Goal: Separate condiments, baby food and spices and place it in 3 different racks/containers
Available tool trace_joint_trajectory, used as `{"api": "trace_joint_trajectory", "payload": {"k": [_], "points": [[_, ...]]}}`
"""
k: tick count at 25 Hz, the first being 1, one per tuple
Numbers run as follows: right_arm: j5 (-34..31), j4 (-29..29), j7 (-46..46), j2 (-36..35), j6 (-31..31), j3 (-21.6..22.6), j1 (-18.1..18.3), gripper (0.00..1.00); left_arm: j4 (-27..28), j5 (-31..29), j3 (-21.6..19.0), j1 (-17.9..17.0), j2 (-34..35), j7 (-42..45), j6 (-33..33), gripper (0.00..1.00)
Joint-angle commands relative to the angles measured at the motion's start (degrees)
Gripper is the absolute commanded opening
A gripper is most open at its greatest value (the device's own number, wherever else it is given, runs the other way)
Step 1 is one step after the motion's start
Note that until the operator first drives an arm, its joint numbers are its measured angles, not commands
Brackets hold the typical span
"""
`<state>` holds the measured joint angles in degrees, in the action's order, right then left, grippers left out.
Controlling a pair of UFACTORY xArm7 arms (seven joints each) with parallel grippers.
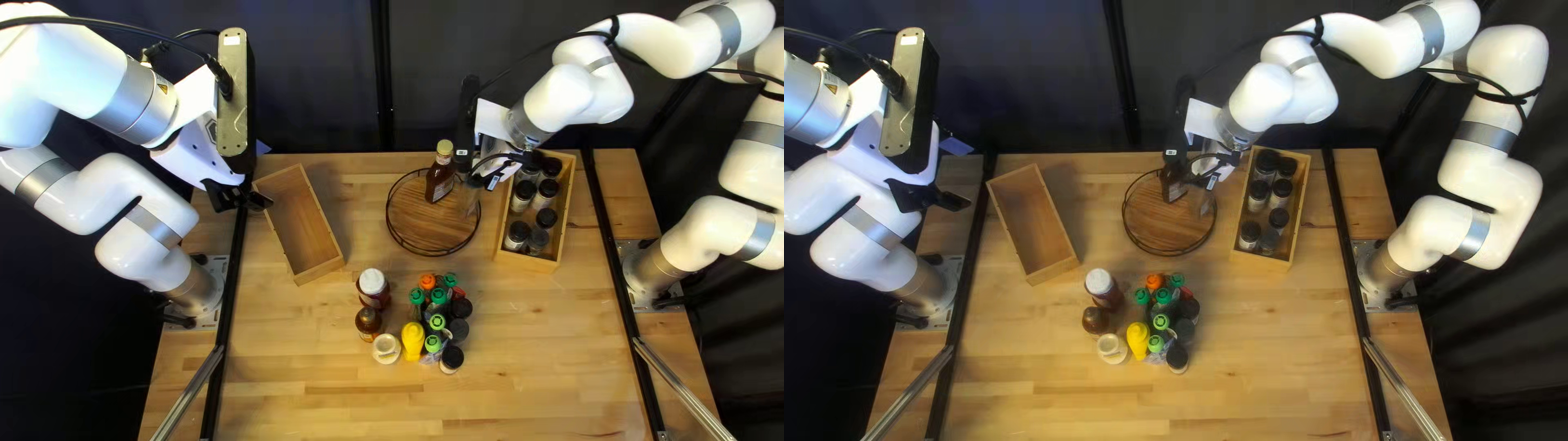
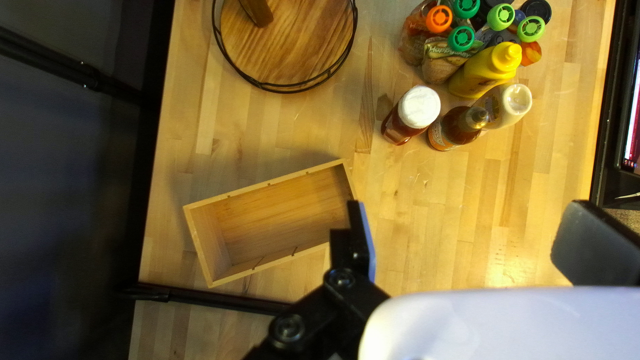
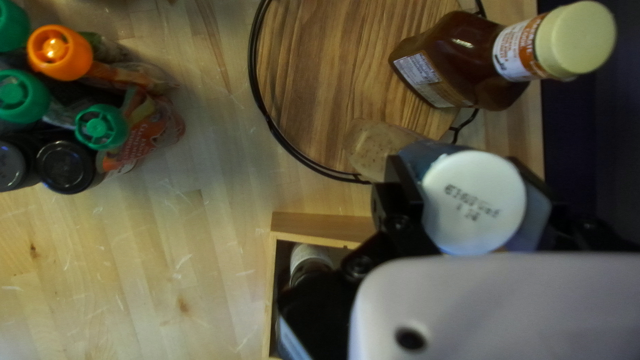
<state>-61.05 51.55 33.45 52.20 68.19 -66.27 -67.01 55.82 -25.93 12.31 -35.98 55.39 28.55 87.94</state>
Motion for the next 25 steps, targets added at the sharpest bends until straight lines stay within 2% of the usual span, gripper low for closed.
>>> {"api": "trace_joint_trajectory", "payload": {"k": [1,11,14,15,16,17,18,19,21,25], "points": [[-0.09,0.58,-0.23,0.06,-0.7,-1.49,-1.04,0.03,0.0,0.0,0.0,0.0,0.0,0.0,0.0,1.0],[-0.2,0.39,1.04,0.15,-2.37,-4.73,-3.04,0.05,0.0,0.0,0.0,0.0,0.0,0.0,0.0,1.0],[0.02,0.1,1.63,0.12,-2.47,-4.41,-3.1,0.09,0.0,0.0,0.0,0.0,0.0,0.0,0.0,1.0],[0.09,0.06,1.78,0.09,-2.46,-4.27,-3.13,0.56,0.0,0.0,0.0,0.0,0.0,0.0,0.0,1.0],[0.13,0.05,1.9,0.06,-2.5,-4.23,-3.2,0.72,0.0,0.0,0.0,0.0,0.0,0.0,0.0,1.0],[0.13,-0.02,1.94,0.09,-2.53,-4.24,-3.2,0.82,0.0,0.0,0.0,0.0,0.0,0.0,0.0,1.0],[0.11,-0.07,1.95,0.12,-2.56,-4.28,-3.18,0.97,0.0,0.0,0.0,0.0,0.0,0.0,0.0,1.0],[0.06,-0.14,1.96,0.16,-2.66,-4.41,-3.21,1.0,0.0,0.0,0.0,0.0,0.0,0.0,0.0,1.0],[0.21,-0.27,2.04,0.18,-2.55,-3.99,-3.06,1.0,0.0,0.0,0.0,0.0,0.0,0.0,0.0,1.0],[1.49,-0.58,2.87,-0.14,-1.34,-0.4,-2.75,1.0,0.0,0.0,0.0,0.0,0.0,0.0,0.0,1.0]]}}
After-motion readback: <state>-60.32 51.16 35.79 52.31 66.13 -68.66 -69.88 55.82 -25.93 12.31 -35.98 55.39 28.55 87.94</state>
